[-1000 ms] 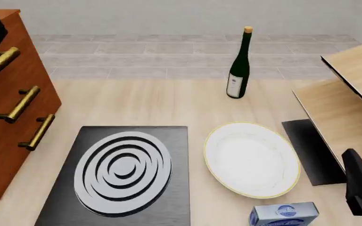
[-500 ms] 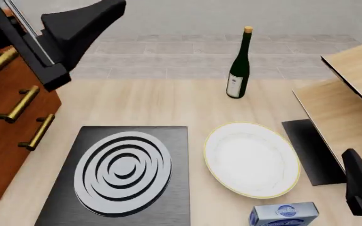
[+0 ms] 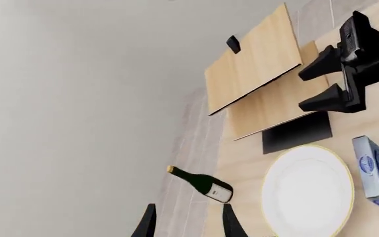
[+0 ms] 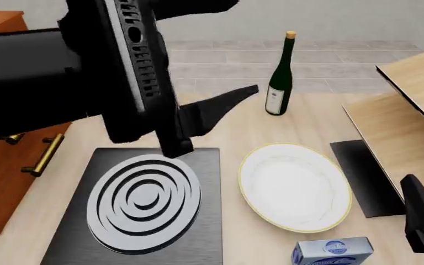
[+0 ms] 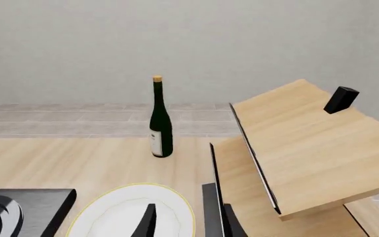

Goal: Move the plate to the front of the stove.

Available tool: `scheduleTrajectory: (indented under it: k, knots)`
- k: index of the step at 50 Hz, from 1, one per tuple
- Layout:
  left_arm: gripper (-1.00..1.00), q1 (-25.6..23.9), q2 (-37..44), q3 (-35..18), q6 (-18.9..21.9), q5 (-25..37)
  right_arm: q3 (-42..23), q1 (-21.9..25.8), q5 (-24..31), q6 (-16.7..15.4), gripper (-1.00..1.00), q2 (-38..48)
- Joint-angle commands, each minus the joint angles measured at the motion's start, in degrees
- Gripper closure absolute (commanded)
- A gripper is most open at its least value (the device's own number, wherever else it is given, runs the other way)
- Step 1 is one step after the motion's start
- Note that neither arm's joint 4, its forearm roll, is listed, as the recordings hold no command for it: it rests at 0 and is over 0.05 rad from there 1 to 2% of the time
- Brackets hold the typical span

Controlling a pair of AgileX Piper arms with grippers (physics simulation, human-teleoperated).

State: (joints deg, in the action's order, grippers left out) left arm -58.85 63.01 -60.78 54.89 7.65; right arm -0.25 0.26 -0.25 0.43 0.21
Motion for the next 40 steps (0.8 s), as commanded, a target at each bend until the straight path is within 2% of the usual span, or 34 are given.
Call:
scheduleTrajectory:
  k: [1,17,29,40]
  knots:
    - [-1.00,-3.8,5.5,-1.7,4.1,1.7,0.0,0.0,0.0,0.0,-1.00,0.0]
    - [-1.00,-5.3,11.5,-0.2,9.3,2.2,0.0,0.0,0.0,-0.1,-1.00,0.0]
    - [-1.00,-5.7,14.2,-1.7,11.0,3.0,0.0,0.0,0.0,-0.1,-1.00,0.0]
    - [-1.00,-5.6,16.2,0.6,13.0,1.3,0.0,0.0,0.0,-0.1,-1.00,0.0]
